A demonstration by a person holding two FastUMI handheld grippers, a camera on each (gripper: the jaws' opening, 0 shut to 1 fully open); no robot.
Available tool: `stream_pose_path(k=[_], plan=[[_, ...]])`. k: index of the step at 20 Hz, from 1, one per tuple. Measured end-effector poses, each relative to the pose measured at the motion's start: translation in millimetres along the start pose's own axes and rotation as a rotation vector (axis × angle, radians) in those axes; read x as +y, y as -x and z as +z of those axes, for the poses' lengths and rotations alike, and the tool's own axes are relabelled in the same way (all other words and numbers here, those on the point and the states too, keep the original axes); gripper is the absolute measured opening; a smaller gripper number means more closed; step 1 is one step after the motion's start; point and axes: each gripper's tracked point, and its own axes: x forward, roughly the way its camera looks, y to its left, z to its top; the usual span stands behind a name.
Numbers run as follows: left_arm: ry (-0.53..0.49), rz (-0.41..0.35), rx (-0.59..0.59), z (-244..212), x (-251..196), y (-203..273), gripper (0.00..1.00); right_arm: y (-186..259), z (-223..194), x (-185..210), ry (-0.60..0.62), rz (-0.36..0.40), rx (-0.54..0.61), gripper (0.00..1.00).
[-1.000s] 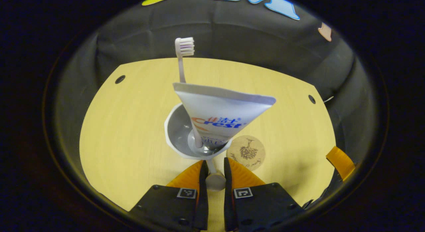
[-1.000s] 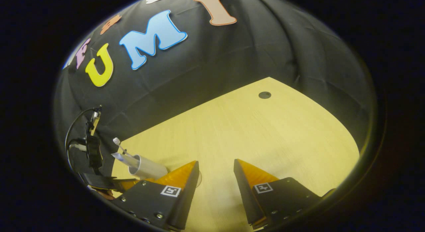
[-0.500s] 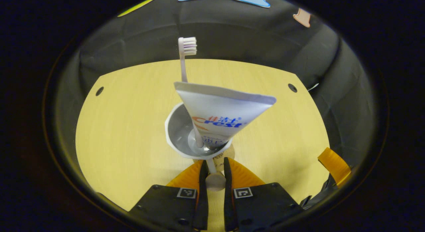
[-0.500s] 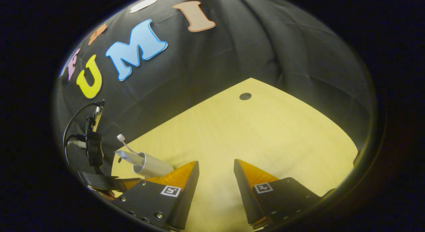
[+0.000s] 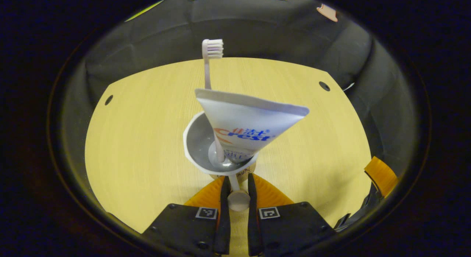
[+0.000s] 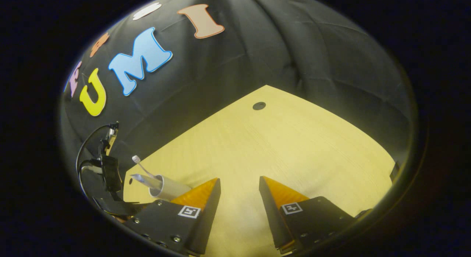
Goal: Put the toothbrush and toothpaste on the desktop into the cup, then pick up the cup and place it on the coaster on the desktop.
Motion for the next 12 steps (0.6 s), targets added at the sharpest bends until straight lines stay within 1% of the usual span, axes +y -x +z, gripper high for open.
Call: stream_pose_path(k=[1,2,3,4,5,6,8,9,10,11,12], plan=[[0.004,0.005,-0.003,0,2,1,0.27,0,1,0,-0.001,0.001,0.0,0.65],[0.01,0.012,-0.007,0,3,2,0.31,0,1,0,-0.003,0.002,0.002,0.65],[0.009,0.017,-0.009,1,2,2,0.31,0,1,0,-0.005,0.005,0.005,0.65],[0.009,0.02,-0.013,0,1,1,0.28,0,1,0,-0.006,0.007,0.007,0.65],[0.012,0.023,-0.014,1,2,-1,0.28,1,2,-1,-0.007,0.009,0.006,0.65],[0.019,0.019,-0.02,1,2,1,0.31,2,3,-1,-0.006,0.011,0.005,0.65],[0.03,0.015,-0.031,0,-2,0,0.36,4,4,-1,-0.003,0.017,0.004,0.65],[0.029,0.015,-0.033,0,-4,-1,0.4,5,5,-1,-0.001,0.019,0.003,0.65],[0.029,0.017,-0.037,0,-3,0,0.37,7,5,-2,0.0,0.023,0.002,0.65],[0.028,0.019,-0.045,1,-2,3,0.4,8,6,-2,0.0,0.025,-0.001,0.65],[0.026,0.022,-0.053,2,-1,8,0.37,11,7,-2,0.0,0.026,-0.005,0.65]])
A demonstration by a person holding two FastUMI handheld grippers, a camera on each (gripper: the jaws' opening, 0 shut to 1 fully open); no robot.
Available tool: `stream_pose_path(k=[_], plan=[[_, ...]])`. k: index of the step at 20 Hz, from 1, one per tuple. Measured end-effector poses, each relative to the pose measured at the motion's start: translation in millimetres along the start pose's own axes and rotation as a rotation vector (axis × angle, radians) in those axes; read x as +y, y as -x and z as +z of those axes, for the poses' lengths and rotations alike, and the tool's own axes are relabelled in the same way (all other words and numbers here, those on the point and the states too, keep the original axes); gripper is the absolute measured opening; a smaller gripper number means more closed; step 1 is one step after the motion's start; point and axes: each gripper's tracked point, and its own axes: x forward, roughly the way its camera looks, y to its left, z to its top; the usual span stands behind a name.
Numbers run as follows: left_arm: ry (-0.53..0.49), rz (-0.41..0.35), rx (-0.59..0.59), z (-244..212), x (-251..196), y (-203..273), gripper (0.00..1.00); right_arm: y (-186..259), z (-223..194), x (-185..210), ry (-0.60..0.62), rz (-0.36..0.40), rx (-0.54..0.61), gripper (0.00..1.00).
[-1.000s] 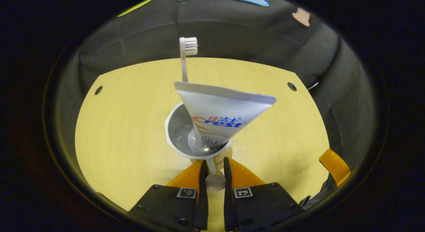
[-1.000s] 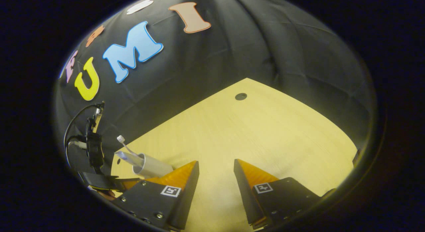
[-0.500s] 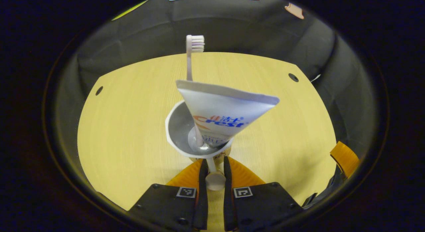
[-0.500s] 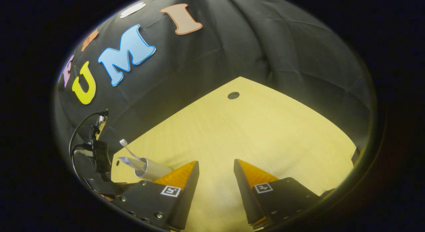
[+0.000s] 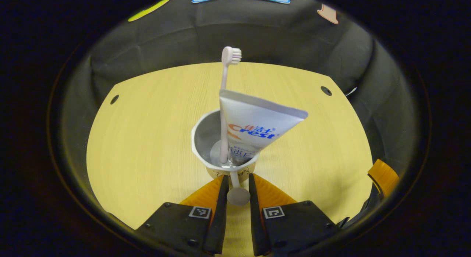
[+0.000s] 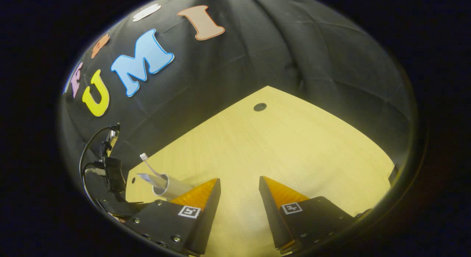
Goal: Put the toothbrush and toothpaste on the desktop into the cup, then pick up the cup and place it on the coaster on the desktop.
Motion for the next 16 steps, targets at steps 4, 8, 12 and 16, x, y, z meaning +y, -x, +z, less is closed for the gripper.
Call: stream_pose_path(k=[4,8,12,16], plan=[[-0.027,-0.001,-0.033,2,-1,24,0.37,9,-5,7,0.003,0.024,0.008,0.65],[-0.04,-0.017,-0.076,5,-2,50,0.38,18,-9,25,0.04,0.06,0.009,0.65],[-0.062,-0.02,-0.165,12,7,87,0.4,30,-13,51,0.109,0.103,0.004,0.65],[-0.05,-0.011,-0.249,21,33,120,0.4,45,-15,82,0.194,0.154,-0.015,0.65]])
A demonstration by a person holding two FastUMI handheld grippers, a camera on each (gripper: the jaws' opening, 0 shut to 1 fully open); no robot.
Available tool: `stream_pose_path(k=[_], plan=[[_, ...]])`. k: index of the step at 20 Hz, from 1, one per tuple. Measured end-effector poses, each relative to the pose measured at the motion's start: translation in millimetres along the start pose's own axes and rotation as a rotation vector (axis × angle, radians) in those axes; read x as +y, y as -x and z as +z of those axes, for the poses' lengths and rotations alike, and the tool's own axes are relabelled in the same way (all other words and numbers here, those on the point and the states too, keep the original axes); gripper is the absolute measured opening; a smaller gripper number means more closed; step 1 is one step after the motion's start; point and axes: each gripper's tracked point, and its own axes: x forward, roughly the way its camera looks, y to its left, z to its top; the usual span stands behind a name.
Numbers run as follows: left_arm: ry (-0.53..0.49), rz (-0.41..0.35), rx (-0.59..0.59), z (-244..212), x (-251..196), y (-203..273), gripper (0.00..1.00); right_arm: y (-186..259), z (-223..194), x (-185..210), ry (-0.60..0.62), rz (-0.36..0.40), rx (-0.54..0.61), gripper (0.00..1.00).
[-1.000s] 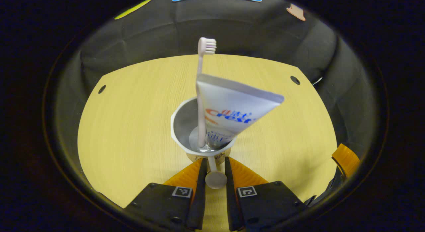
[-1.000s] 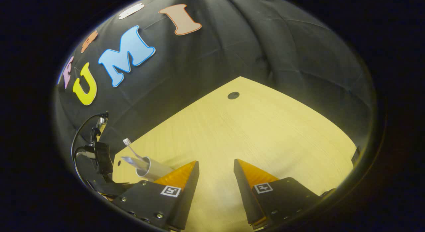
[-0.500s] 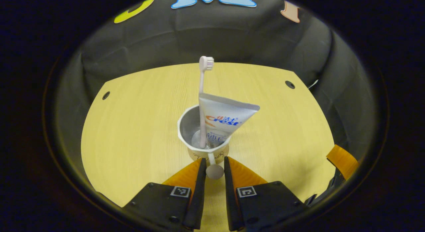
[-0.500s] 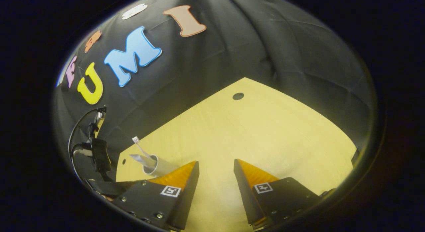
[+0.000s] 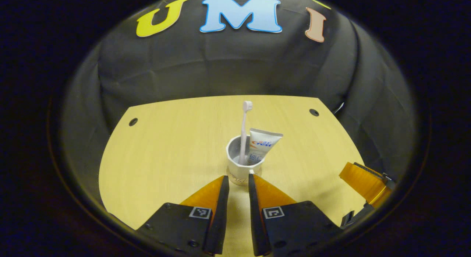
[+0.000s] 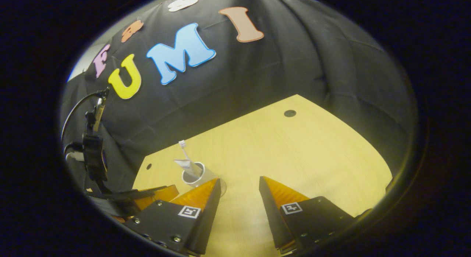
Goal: Put the toothbrush and toothpaste on the desktop into the cup, then pick up the cup and place it on the coaster on the desktop.
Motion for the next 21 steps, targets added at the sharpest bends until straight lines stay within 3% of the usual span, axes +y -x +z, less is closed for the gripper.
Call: stream_pose_path(k=[1,2,6,7,8,9,10,11,13,14,19,20,21], plan=[[0.013,0.002,-0.024,4,8,7,0.37,4,2,9,0.021,0.013,-0.006,0.75],[0.027,0.005,-0.051,8,17,13,0.34,6,6,17,0.039,0.024,-0.017,0.65],[0.07,0.029,-0.158,23,53,47,0.4,20,20,46,0.105,0.055,-0.061,0.65],[0.077,0.031,-0.19,30,60,57,0.4,23,25,54,0.117,0.063,-0.071,0.65],[0.082,0.024,-0.224,36,66,69,0.34,26,28,61,0.127,0.072,-0.083,0.65],[0.085,0.015,-0.253,42,69,81,0.34,30,33,67,0.136,0.077,-0.097,0.55],[0.088,0.012,-0.275,46,74,93,0.41,32,37,73,0.147,0.08,-0.11,0.65],[0.093,0.011,-0.301,51,79,104,0.41,35,41,78,0.165,0.079,-0.123,0.55],[0.092,0.013,-0.35,55,90,120,0.37,43,52,86,0.208,0.066,-0.169,0.54],[0.084,0.016,-0.369,57,93,128,0.44,46,57,91,0.222,0.065,-0.191,0.65],[0.081,0.042,-0.427,61,110,160,0.58,53,62,113,0.229,0.1,-0.221,0.64],[0.087,0.039,-0.439,61,112,164,0.73,53,61,115,0.229,0.103,-0.217,0.65],[0.095,0.038,-0.451,62,113,169,0.76,52,60,118,0.227,0.112,-0.214,0.66]])
